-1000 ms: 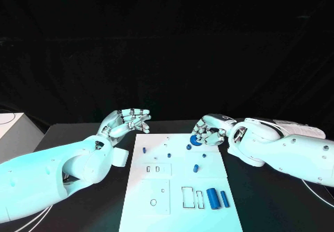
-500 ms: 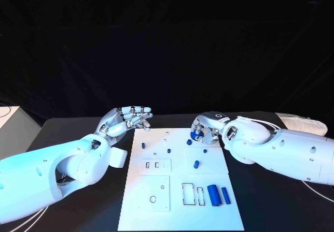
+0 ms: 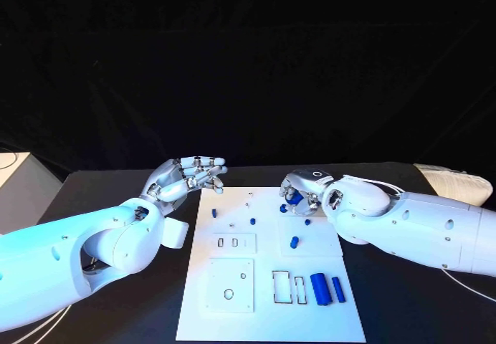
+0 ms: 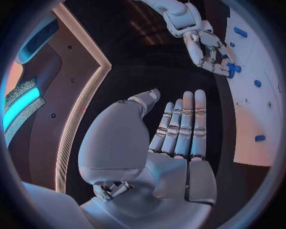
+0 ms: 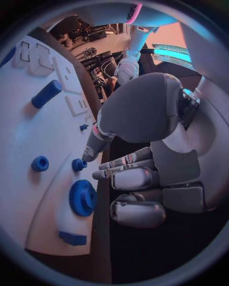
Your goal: Assemble the parts on the task board
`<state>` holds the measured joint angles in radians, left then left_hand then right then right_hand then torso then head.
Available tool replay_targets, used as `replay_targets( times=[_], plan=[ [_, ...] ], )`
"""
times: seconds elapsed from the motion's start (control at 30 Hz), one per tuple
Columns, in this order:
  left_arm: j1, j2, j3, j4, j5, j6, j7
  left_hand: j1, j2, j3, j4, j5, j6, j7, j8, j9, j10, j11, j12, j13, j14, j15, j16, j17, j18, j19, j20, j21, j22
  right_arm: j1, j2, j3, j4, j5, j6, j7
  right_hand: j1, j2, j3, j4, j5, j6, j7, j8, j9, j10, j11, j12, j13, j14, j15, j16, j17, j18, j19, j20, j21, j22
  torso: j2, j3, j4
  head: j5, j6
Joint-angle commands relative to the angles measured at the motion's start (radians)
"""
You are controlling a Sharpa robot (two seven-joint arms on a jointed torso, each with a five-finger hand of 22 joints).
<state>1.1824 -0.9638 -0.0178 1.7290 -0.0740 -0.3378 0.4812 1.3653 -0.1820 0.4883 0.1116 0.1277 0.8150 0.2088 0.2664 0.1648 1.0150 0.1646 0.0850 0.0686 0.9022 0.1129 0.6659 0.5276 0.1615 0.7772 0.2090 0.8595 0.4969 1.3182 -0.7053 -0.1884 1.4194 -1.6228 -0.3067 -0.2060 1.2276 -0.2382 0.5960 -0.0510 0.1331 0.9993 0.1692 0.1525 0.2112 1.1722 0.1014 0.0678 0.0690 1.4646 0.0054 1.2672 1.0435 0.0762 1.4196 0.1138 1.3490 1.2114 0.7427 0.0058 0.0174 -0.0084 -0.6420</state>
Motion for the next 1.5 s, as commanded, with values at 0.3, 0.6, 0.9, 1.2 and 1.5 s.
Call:
replay_targets(
  times=[0.3,0.6,0.9,1.2,1.5],
  plan=[
    [0.005,0.001,0.001,0.005,0.020,0.036,0.007,-0.013,0.001,-0.001,-0.003,-0.004,0.000,0.022,-0.001,-0.001,-0.001,0.009,-0.005,0.000,-0.014,0.002,0.007,0.002,0.019,-0.008,0.001,0.010,0.003,-0.012,0.018,-0.001,-0.013,-0.030,0.039,-0.033,0.006,-0.004,-0.004,0.011,-0.002,-0.005,-0.003,-0.004,0.006,-0.016,-0.001,-0.004,0.001,0.020,0.008,0.010,0.002,0.001,-0.018,0.001,-0.018,-0.027,0.015,0.0009,0.0021,-0.008,0.007],
    [0.007,0.000,0.001,-0.002,0.023,0.034,0.002,-0.015,0.003,-0.001,-0.003,-0.004,-0.001,0.024,-0.002,-0.001,-0.002,0.010,-0.005,0.000,-0.015,0.002,0.010,0.003,0.019,-0.009,0.002,0.011,0.004,-0.019,0.023,-0.001,-0.013,-0.043,0.044,-0.042,0.016,0.004,-0.003,0.015,0.007,0.011,-0.008,0.008,0.018,0.002,-0.006,0.010,0.008,0.020,0.004,0.024,0.011,-0.003,-0.011,-0.001,-0.006,-0.006,0.022,0.0012,0.0007,-0.012,0.010],
    [0.009,-0.001,0.002,-0.007,0.024,0.030,-0.001,-0.015,0.006,0.000,-0.002,-0.003,-0.001,0.024,-0.002,-0.001,-0.003,0.011,-0.006,0.000,-0.016,0.003,0.012,0.003,0.019,-0.010,0.002,0.013,0.004,-0.022,0.021,-0.001,-0.001,-0.047,-0.031,-0.029,0.045,0.035,0.017,0.014,0.016,0.068,-0.034,0.055,0.053,0.076,-0.033,0.047,0.031,0.021,-0.017,0.047,0.025,-0.010,0.006,-0.018,0.021,0.038,0.027,0.0009,0.0035,-0.014,0.008],
    [0.009,-0.002,0.002,-0.009,0.024,0.030,-0.007,-0.015,0.008,0.000,-0.002,-0.003,-0.001,0.025,-0.002,-0.001,-0.003,0.011,-0.006,0.000,-0.017,0.003,0.014,0.004,0.019,-0.011,0.002,0.014,0.005,-0.024,0.015,-0.001,0.017,-0.047,-0.167,-0.038,0.066,0.062,0.017,0.000,0.048,0.123,-0.063,0.119,0.107,0.141,-0.065,0.079,0.066,0.022,-0.043,0.060,0.028,-0.016,0.018,-0.043,0.040,0.071,0.030,0.0007,0.0047,-0.010,0.009],
    [0.009,-0.002,0.002,-0.013,0.026,0.031,-0.013,-0.013,0.009,0.001,-0.003,-0.003,-0.001,0.025,-0.002,-0.001,-0.003,0.011,-0.006,0.000,-0.018,0.003,0.016,0.004,0.019,-0.011,0.003,0.015,0.005,-0.019,0.016,0.007,0.039,-0.047,-0.196,-0.084,0.059,0.061,0.011,0.001,0.035,0.116,-0.065,0.127,0.119,0.140,-0.066,0.077,0.073,0.021,-0.045,0.058,0.021,-0.015,0.015,-0.046,0.037,0.067,0.032,-0.0008,0.0029,-0.007,0.023]
  ],
)
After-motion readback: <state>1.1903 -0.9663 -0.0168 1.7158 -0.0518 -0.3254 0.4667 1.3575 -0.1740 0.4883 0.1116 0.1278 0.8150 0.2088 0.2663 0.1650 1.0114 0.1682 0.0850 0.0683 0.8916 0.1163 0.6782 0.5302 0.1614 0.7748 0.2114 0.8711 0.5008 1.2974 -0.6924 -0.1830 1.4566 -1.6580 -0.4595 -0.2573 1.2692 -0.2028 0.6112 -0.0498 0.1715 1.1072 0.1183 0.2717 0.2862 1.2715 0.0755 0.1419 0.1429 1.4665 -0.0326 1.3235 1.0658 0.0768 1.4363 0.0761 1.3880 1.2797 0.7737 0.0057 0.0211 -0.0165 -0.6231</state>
